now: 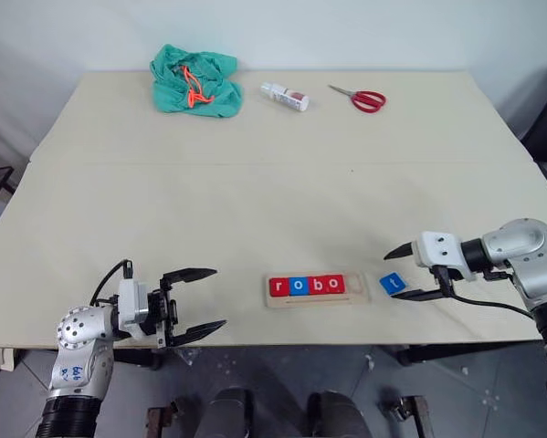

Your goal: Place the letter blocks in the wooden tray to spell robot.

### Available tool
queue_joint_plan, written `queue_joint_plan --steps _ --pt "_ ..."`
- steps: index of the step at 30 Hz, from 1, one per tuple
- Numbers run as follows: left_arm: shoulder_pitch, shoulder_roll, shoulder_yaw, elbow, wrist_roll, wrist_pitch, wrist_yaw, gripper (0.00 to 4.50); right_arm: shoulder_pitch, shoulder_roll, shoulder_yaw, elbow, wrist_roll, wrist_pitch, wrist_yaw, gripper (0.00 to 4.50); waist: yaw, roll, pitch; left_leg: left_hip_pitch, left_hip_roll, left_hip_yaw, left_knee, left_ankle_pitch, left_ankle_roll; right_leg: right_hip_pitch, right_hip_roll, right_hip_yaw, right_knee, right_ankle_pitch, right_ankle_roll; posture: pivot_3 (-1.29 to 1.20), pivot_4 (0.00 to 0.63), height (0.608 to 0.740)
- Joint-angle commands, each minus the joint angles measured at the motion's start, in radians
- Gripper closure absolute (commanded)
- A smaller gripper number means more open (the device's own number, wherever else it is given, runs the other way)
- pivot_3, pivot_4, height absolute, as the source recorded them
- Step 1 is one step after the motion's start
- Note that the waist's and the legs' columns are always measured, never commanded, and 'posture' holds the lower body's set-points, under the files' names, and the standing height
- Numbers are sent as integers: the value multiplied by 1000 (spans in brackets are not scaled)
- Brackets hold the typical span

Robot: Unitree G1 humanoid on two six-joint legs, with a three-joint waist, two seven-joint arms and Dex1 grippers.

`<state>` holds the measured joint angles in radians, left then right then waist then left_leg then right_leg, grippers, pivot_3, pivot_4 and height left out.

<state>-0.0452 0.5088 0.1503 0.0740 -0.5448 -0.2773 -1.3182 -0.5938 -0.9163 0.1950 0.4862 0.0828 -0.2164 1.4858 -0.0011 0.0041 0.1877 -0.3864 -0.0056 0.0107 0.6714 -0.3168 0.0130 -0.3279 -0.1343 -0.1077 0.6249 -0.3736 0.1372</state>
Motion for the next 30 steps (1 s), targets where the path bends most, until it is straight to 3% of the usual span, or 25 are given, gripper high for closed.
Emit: queue_joint_plan --steps 1,4,5,16,30 --pt "14 8 20 -42 -9 -23 8 0 -3 -4 14 23 -29 -22 22 1821 0 0 0 0 0 0 0 0 0 0 0 0 0 0 0 0 150 740" --pt "16 7 17 -37 -9 -28 9 0 6 -11 4 16 -25 -25 26 2879 0 0 0 1 0 0 2 0 0 2 0 0 0 0 0 0 150 740" --pt "14 7 16 -36 -8 -28 10 0 6 -11 3 14 -24 -24 25 3037 0 0 0 1 0 -1 2 0 0 2 0 0 0 0 0 0 150 740" --pt "-53 4 2 47 -8 -38 -33 0 122 -1 -90 -556 190 607 -124 3035 7 2 1 0 0 -2 2 0 0 2 0 -1 0 0 0 0 150 740" --pt "-76 4 0 53 -5 -34 -30 0 116 31 -34 -537 143 597 -168 3035 16 2 1 -1 -1 -2 2 0 0 2 0 -1 -1 0 0 0 150 740"
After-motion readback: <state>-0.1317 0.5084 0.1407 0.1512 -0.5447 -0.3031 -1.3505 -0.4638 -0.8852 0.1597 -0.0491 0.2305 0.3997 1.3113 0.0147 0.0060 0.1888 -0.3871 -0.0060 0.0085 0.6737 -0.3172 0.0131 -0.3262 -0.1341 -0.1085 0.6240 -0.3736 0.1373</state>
